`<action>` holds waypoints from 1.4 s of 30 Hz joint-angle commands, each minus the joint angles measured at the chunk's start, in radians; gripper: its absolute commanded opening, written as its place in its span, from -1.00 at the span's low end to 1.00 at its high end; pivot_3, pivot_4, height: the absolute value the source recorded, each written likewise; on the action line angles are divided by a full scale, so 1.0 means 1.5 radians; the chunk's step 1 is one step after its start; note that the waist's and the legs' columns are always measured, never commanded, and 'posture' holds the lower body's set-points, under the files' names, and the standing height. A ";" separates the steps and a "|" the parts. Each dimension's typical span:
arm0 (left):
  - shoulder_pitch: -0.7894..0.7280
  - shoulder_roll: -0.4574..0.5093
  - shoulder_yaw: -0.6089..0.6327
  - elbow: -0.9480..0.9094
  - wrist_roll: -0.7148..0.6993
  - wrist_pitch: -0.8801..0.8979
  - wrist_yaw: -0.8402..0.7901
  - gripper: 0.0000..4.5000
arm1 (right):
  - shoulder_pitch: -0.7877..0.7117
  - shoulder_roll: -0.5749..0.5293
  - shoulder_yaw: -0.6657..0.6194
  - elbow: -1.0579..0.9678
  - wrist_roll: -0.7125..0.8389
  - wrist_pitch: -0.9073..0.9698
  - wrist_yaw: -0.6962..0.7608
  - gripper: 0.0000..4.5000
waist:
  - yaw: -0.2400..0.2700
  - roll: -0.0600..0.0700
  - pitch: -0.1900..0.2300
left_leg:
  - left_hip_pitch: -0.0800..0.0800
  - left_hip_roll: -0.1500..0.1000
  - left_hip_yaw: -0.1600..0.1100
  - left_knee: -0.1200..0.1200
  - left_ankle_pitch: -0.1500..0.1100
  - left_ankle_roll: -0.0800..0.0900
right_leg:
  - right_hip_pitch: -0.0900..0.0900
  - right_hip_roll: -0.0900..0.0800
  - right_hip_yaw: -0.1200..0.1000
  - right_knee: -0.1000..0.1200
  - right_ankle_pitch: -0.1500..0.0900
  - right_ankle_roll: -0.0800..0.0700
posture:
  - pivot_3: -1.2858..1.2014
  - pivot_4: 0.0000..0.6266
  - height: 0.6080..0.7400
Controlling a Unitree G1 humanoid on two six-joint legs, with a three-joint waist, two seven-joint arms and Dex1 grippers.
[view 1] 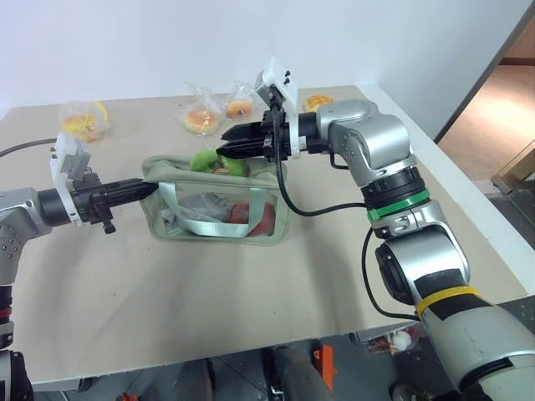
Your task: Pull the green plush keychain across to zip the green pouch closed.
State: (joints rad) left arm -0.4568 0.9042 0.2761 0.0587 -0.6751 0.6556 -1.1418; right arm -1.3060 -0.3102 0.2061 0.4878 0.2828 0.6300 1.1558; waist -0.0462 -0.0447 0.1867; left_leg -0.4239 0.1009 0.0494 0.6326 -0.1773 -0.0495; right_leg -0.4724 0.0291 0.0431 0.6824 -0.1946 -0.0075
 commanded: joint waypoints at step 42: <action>0.029 -0.005 0.020 -0.019 -0.005 0.008 0.021 -1.00 | -0.049 0.011 -0.005 0.055 -0.035 -0.068 0.066 0.24 | -0.001 0.000 0.000 | 0.000 0.000 0.000 -0.001 0.000 0.000 | 0.000 0.000 0.000 0.000 -0.001 -0.001 | 0.03 -0.52 1.00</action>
State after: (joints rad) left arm -0.4101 0.8952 0.3120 0.0217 -0.6869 0.6618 -1.1136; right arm -1.3495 -0.2912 0.2263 0.5755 0.2156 0.5303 1.2461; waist -0.0474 -0.0447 0.1867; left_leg -0.4234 0.1007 0.0496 0.6311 -0.1773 -0.0495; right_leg -0.4729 0.0290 0.0431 0.6822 -0.1959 -0.0096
